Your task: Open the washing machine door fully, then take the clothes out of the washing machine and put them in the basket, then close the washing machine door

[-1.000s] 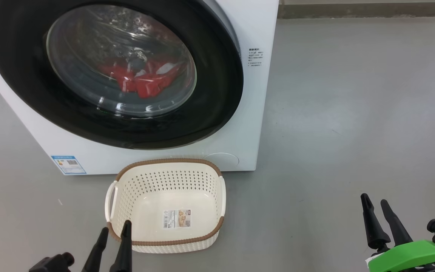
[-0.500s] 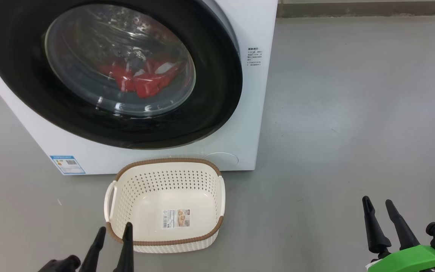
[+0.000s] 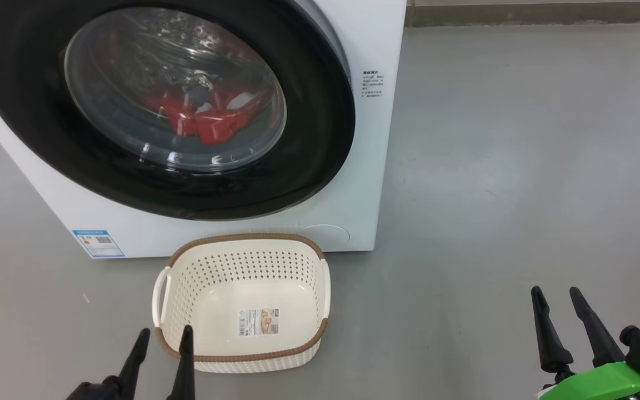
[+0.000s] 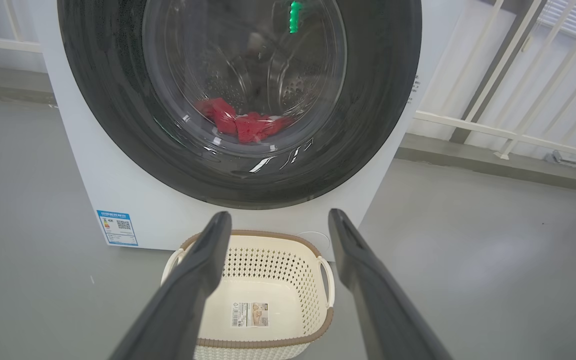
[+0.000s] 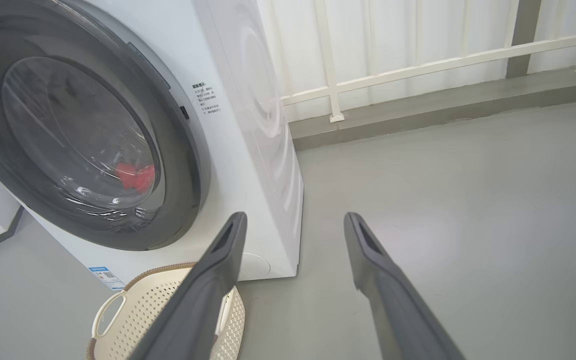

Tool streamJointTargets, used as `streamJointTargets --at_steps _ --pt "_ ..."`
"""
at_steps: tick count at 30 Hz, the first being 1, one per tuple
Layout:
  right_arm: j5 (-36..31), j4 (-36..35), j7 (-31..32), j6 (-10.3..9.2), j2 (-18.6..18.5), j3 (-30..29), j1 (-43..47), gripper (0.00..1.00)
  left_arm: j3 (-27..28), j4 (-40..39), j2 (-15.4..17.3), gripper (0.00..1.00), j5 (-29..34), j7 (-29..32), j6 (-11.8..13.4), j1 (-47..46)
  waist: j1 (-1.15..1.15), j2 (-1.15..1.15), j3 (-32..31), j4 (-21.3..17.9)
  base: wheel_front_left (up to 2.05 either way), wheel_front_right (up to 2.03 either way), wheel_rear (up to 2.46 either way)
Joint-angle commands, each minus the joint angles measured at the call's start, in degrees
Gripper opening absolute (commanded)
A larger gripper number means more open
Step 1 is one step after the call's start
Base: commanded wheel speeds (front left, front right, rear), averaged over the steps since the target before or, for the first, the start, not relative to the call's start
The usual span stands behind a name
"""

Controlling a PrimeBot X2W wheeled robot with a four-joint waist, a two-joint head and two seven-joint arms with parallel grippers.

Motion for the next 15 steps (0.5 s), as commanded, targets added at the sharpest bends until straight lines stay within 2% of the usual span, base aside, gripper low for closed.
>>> streamJointTargets --at_steps 1,15 --pt "-1.95 -1.81 -0.8 0.56 -1.26 1.29 0.08 1.0 1.87 -1.5 0.58 1.0 1.91 -0.88 0.17 -0.55 0.0 0.0 0.0 0.02 0.0 0.0 0.0" --pt "-10.92 -3.12 -3.31 0.67 -1.48 0.34 0.94 1.0 3.16 -1.68 -0.01 1.0 10.84 -3.45 -1.04 -0.23 0.0 0.0 0.31 0.19 0.0 0.0 0.0"
